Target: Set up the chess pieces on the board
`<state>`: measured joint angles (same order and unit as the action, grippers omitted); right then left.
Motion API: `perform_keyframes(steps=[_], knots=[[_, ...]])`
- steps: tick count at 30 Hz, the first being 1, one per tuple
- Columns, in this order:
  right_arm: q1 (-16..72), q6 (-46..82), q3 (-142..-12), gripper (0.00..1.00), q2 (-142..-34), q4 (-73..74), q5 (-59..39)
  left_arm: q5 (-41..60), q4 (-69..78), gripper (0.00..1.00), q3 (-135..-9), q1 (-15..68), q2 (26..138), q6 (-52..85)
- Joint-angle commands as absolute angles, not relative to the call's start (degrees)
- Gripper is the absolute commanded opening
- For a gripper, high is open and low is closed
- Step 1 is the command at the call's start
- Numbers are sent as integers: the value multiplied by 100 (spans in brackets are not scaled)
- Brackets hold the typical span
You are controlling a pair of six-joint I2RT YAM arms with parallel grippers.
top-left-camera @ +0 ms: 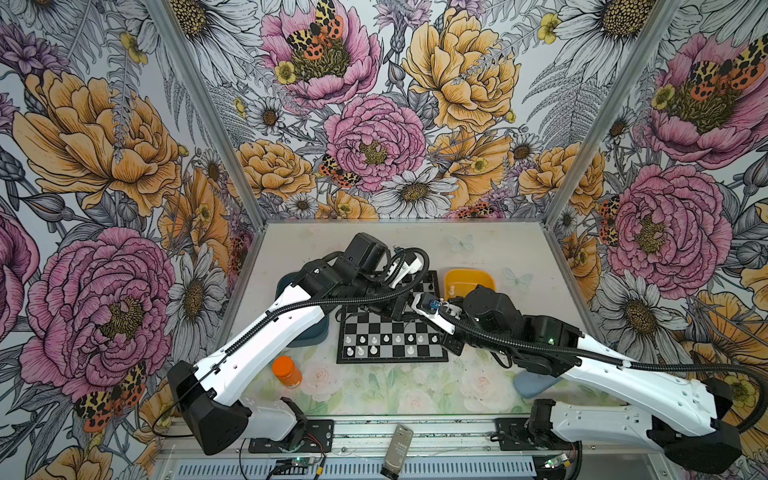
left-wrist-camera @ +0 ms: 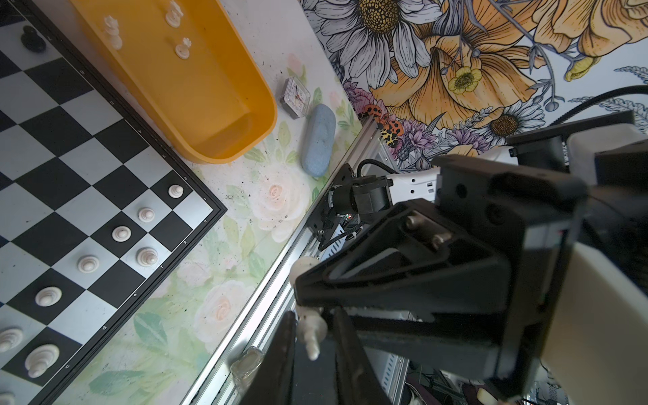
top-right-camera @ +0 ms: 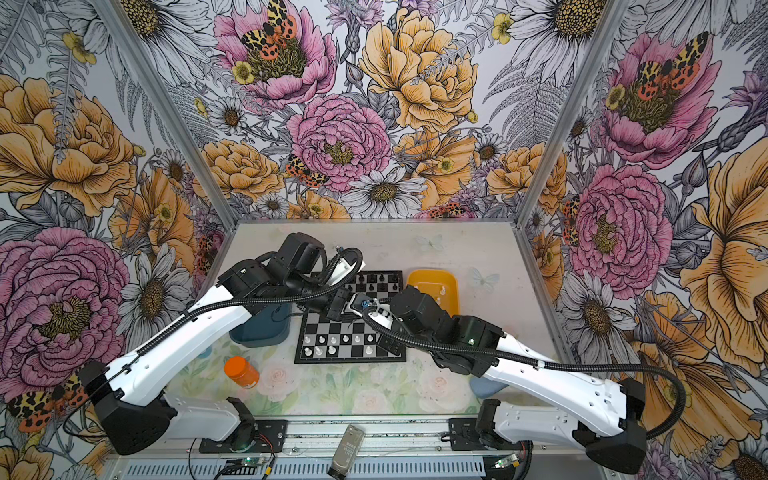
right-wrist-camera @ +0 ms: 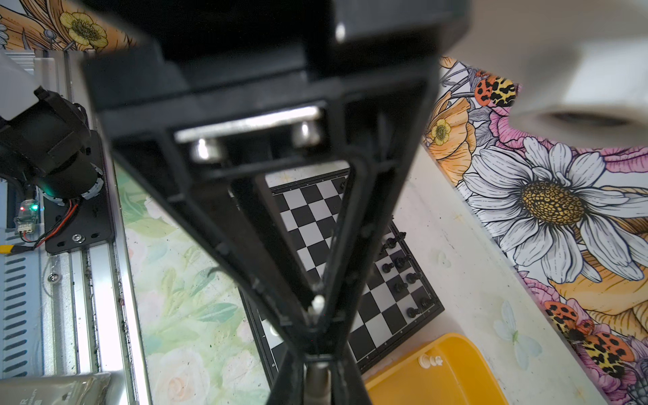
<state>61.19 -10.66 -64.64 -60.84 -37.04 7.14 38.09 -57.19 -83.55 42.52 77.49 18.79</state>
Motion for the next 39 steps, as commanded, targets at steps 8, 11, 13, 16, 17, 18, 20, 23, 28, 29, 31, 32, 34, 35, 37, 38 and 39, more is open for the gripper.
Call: perform_keyframes(steps=[8,11,13,16,17,18,20,23,28,29,31,32,34,35,37,38,39], knots=[[6144,-1121,-6460,0,-6100,-3445,920,3951,-5722,0,-8246,4361,7787,1912],[6144,-1115,-6460,0,-6095,-3445,934,3940,-5722,0,-8253,4368,7805,1916],[6144,-1115,-6459,0,-6100,-3445,953,3936,-5722,0,-8251,4381,7805,1916],[6144,-1102,-6460,0,-6100,-3445,1014,3912,-5722,0,-8257,4391,7805,1907],[6144,-1093,-6460,0,-6099,-3445,1040,3911,-5722,0,-8262,4397,7805,1908],[6144,-1070,-6460,1,-6089,-3441,1070,3905,-5725,0,-8262,4386,7805,1909],[6144,-1068,-6460,12,-6071,-3445,1090,3886,-5722,0,-8266,4387,7805,1916],[6144,-1049,-6464,24,-6055,-3445,1107,3872,-5726,0,-8266,4386,7818,1909],[6144,-1031,-6460,37,-6045,-3445,1194,3854,-5723,0,-8263,4386,7831,1899],[6144,-1036,-6461,38,-6040,-3444,1204,3847,-5722,0,-8261,4381,7831,1899],[6144,-1028,-6460,40,-6030,-3445,1223,3817,-5730,0,-8262,4395,7831,1897],[6144,-1028,-6458,42,-6023,-3445,1224,3793,-5727,0,-8262,4386,7831,1900],[6144,-1019,-6452,46,-5999,-3445,1209,3749,-5728,0,-8253,4391,7831,1904],[6144,-1011,-6443,48,-5986,-3445,1198,3715,-5730,0,-8253,4390,7831,1901],[6148,-995,-6421,50,-5951,-3445,1169,3639,-5730,0,-8255,4386,7840,1898],[6144,-993,-6408,52,-5927,-3445,1156,3574,-5730,0,-8253,4386,7849,1900],[6144,-993,-6389,53,-5900,-3450,1137,3513,-5726,0,-8264,4386,7862,1903]])
